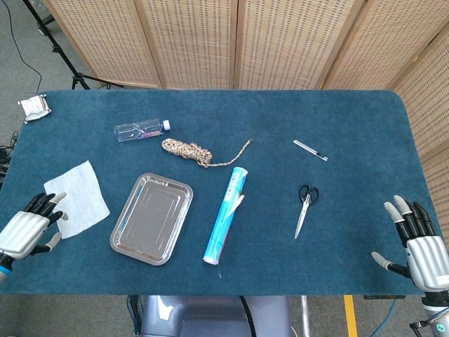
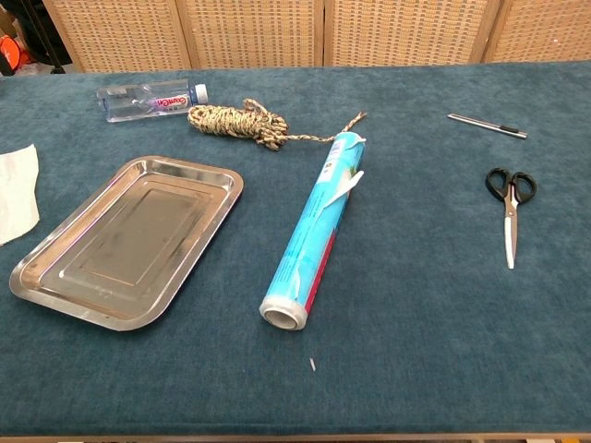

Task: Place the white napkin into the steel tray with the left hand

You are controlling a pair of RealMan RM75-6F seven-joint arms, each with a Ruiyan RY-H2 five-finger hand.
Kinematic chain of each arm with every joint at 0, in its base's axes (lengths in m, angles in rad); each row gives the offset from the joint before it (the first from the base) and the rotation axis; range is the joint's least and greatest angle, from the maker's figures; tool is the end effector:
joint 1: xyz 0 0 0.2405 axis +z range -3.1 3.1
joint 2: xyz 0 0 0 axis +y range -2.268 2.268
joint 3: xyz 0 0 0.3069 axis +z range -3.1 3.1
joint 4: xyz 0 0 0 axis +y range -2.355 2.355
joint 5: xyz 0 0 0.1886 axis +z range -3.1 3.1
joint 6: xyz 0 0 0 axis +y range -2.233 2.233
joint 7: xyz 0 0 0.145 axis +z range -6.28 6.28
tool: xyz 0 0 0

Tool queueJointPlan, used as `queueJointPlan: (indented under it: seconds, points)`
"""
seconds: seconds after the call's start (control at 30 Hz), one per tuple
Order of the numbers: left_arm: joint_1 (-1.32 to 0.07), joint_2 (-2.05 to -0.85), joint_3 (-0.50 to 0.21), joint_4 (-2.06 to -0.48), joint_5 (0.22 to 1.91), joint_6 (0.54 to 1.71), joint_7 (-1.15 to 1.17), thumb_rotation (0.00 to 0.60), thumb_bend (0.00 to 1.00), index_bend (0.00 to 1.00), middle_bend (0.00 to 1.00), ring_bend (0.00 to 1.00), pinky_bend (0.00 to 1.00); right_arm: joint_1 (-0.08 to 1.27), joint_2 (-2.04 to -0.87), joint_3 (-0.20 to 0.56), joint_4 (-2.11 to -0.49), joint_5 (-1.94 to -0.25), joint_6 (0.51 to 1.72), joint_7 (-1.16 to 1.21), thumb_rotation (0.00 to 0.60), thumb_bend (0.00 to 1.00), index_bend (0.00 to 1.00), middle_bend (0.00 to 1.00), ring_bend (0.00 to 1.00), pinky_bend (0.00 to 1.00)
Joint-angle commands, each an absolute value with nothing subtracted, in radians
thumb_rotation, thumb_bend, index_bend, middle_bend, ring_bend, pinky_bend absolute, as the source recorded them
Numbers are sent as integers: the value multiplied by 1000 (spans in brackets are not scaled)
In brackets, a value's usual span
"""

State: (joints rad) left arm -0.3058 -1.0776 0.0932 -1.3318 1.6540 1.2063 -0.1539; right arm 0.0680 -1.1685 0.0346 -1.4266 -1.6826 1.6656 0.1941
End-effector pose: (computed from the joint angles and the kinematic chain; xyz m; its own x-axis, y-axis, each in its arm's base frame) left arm -0.3743 0.2361 0.1894 0.6189 0.2748 0.7358 0.7833 -0.2855 -0.5522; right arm -0.3466 -0.1734 0.2076 0.3259 0.1276 0.9367 -0.9185 -0.1921 0.3457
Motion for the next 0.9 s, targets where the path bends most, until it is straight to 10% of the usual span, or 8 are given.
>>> queueJointPlan:
  seconds: [0.03,0.9]
  points:
    - [-302,-1086,93,-1318,1649,1211,-150,485,462,423,0,0,0,68,-1169,35,-1426,-1683,1667,194,600,0,1,0,0,0]
    - [-299,-1163,81,-1220,1612,1212,-119,532,470,464,0,0,0,66,-1175,42,-1417,-1681,1677,203,600,0,1,0,0,0]
